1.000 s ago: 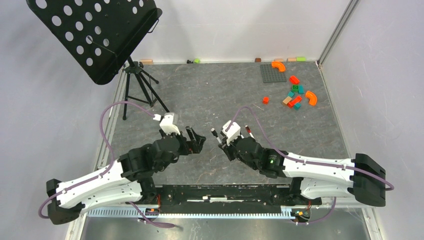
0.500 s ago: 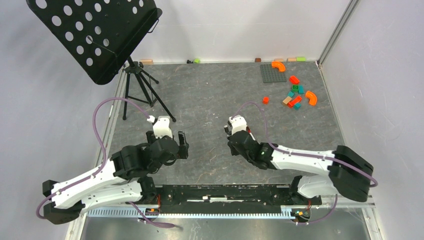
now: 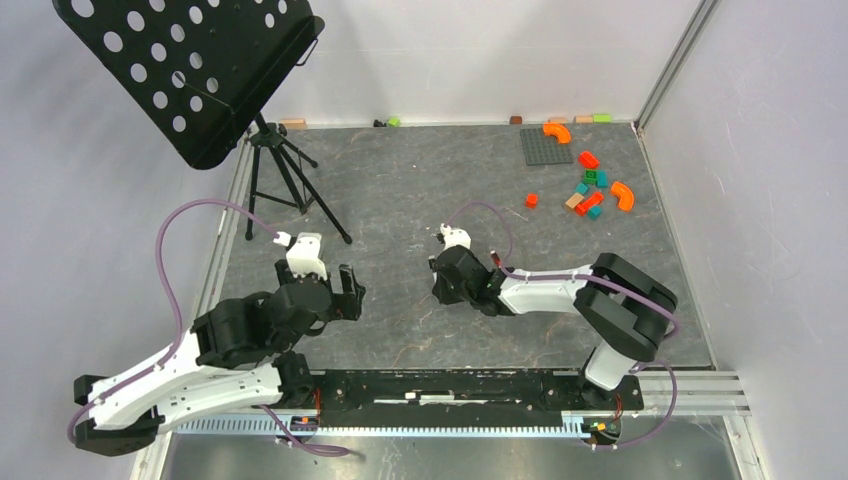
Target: Insert the pens into the pen caps
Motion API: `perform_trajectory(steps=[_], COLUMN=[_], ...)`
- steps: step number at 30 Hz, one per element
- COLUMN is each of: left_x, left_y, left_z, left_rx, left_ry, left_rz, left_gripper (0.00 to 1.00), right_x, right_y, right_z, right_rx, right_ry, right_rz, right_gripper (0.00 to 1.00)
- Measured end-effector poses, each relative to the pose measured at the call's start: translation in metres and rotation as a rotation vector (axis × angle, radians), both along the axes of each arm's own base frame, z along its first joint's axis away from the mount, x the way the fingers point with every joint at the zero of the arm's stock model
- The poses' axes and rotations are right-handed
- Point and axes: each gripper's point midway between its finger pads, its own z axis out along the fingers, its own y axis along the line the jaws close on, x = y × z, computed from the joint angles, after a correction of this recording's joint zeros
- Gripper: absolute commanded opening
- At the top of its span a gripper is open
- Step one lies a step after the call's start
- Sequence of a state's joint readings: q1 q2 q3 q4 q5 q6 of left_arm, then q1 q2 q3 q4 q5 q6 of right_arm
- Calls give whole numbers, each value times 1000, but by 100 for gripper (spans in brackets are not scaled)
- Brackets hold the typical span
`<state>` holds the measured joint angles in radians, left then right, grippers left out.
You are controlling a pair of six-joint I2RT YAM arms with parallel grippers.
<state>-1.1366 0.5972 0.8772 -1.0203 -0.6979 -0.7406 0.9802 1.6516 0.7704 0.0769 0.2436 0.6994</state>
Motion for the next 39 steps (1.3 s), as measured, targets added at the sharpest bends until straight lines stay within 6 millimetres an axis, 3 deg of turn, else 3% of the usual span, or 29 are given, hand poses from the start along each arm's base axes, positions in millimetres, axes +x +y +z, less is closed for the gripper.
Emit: perform_trajectory(steps=[7, 16, 18, 21, 25, 31, 35, 37, 39], left_x=[-1, -1, 0, 0, -1, -1, -2, -2, -2], left_y=[2, 3, 4, 4, 5, 7, 8, 9, 9], left_z=[2, 3, 4, 5, 6, 8, 9, 8, 8], left_rx=[-7, -8, -10, -13, -20, -33, -41, -43, -41], left_ry=[-10, -16, -18, -21, -25, -32, -36, -38, -38], left_rz=[-6, -5, -4, -2, -2, -1, 0, 1, 1], left_gripper=[100, 100, 100, 100, 100, 100, 100, 100, 100], right_x=[1, 3, 3, 5, 8, 7, 0, -5, -8], right_y=[20, 27, 28, 32, 36, 26, 2, -15, -31], right_z=[2, 14, 21, 44, 86, 172, 226, 238, 236], right_rx=[95, 146, 157, 192, 245, 351, 445, 471, 480], right_ry=[42, 37, 24, -21, -111, -315, -471, -535, -582], right_rz=[14, 23, 33, 62, 112, 165, 151, 133, 108], right_gripper=[35, 57, 68, 77, 97, 98, 98, 98, 98])
